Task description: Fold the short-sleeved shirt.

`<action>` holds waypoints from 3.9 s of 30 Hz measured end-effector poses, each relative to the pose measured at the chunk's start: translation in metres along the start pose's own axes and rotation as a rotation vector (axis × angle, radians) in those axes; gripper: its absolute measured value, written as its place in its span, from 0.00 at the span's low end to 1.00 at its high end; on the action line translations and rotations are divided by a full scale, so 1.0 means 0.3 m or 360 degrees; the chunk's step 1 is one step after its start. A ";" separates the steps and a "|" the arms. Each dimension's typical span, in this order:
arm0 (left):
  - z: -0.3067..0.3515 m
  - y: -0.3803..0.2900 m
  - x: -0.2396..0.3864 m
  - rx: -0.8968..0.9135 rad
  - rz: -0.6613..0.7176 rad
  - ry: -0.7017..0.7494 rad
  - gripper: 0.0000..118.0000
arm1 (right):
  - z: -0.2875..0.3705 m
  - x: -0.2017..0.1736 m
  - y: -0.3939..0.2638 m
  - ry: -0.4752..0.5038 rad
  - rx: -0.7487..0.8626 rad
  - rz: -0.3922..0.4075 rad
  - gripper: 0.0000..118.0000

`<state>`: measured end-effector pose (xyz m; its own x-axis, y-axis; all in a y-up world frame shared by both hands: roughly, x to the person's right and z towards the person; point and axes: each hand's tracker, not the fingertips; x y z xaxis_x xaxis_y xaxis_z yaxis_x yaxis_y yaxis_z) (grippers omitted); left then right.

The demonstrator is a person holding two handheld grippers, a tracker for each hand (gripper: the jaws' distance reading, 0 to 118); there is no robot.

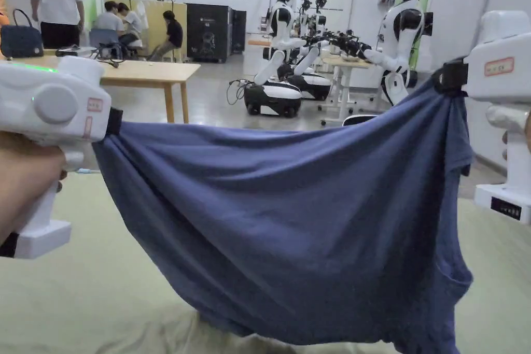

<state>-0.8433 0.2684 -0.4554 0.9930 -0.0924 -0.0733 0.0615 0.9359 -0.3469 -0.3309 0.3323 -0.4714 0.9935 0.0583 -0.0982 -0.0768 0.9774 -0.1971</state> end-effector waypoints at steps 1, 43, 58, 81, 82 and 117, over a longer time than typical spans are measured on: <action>0.002 0.073 -0.005 0.0028 0.0008 0.0019 0.02 | -0.005 0.015 0.057 0.0007 0.0048 -0.0033 0.03; 0.548 -1.183 0.093 -0.0441 0.0007 -0.0123 0.02 | 0.578 -0.011 -1.275 0.0165 -0.0666 -0.0139 0.03; 0.725 -1.380 0.176 -0.0196 0.0053 -0.0059 0.95 | 0.840 -0.150 -1.467 0.0126 -0.0453 -0.0197 0.94; 0.614 -1.524 0.071 -0.0482 0.0082 0.0016 0.96 | 0.845 -0.239 -1.511 0.0132 -0.0511 -0.0187 0.00; 0.593 -1.536 0.059 -0.0493 0.0082 0.0020 0.96 | 0.843 -0.235 -1.511 0.0124 -0.0517 -0.0188 0.00; 0.462 -1.091 0.101 -0.0423 -0.0098 -0.0040 0.00 | 0.523 0.003 -1.199 -0.0021 -0.0491 -0.0162 0.03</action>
<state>-0.8194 0.0064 -0.2145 0.9906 -0.1352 -0.0224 0.0968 0.8065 -0.5833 -0.2891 0.0128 -0.2475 0.9982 -0.0323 -0.0506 0.0032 0.8705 -0.4921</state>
